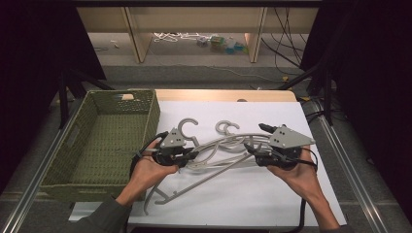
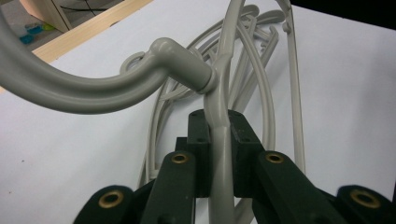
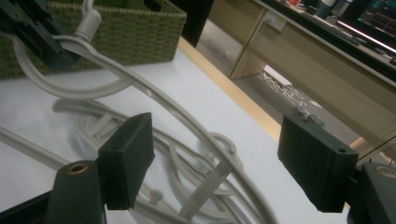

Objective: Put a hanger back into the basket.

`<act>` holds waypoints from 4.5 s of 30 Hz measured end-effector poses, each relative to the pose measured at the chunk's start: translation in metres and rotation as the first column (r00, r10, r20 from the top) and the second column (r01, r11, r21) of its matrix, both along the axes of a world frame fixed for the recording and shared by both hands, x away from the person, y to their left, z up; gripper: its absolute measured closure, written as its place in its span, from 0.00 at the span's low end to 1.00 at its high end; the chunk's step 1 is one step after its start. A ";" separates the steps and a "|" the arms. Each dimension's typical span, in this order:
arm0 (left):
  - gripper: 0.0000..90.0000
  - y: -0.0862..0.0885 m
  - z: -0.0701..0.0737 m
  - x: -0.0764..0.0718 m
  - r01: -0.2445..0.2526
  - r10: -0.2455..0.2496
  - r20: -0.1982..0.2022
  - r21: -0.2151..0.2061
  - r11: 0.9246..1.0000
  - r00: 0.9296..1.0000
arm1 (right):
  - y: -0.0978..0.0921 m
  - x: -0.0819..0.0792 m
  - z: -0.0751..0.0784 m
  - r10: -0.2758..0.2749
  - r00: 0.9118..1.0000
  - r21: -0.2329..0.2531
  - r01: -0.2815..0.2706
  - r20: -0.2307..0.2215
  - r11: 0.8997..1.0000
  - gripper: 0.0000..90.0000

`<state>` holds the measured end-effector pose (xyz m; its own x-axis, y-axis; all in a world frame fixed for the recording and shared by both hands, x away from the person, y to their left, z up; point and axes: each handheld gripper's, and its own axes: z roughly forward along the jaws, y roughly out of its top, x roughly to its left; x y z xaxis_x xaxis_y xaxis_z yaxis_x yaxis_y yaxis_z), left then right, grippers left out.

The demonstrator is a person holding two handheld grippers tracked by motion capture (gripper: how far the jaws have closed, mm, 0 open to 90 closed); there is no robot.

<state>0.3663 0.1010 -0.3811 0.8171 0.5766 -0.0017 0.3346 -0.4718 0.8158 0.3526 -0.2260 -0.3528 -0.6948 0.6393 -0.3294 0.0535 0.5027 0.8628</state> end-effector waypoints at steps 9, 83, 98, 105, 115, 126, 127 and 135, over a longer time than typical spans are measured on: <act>0.91 0.010 0.027 -0.008 -0.019 0.018 0.008 0.006 1.000 1.000 | -0.011 -0.032 -0.010 -0.060 0.998 0.063 0.061 -0.011 0.996 0.29; 0.91 0.259 0.053 0.063 -0.507 0.485 0.156 0.180 0.843 0.861 | -0.009 -0.053 -0.068 -0.028 0.996 0.220 0.047 -0.085 0.974 0.20; 0.91 0.267 0.034 0.065 -0.527 0.512 0.126 0.220 0.821 0.850 | -0.009 -0.053 -0.068 -0.024 0.996 0.217 0.042 -0.086 0.975 0.20; 0.91 0.264 0.019 0.073 -0.529 0.520 0.111 0.259 0.808 0.847 | -0.009 -0.053 -0.068 -0.018 0.996 0.212 0.035 -0.084 0.977 0.20; 0.91 0.263 0.005 0.078 -0.527 0.526 0.090 0.293 0.798 0.846 | -0.009 -0.053 -0.068 -0.020 0.997 0.218 0.036 -0.078 0.975 0.20; 0.90 0.262 -0.017 0.088 -0.510 0.531 0.038 0.342 0.789 0.846 | -0.009 -0.053 -0.067 -0.015 0.996 0.212 0.033 -0.084 0.977 0.20; 0.90 0.262 -0.017 0.088 -0.510 0.531 0.038 0.342 0.789 0.846 | -0.009 -0.053 -0.067 -0.015 0.996 0.214 0.034 -0.088 0.976 0.20; 0.90 0.271 -0.028 0.092 -0.513 0.550 -0.004 0.358 0.780 0.835 | -0.010 -0.053 -0.067 -0.014 0.996 0.213 0.033 -0.087 0.976 0.20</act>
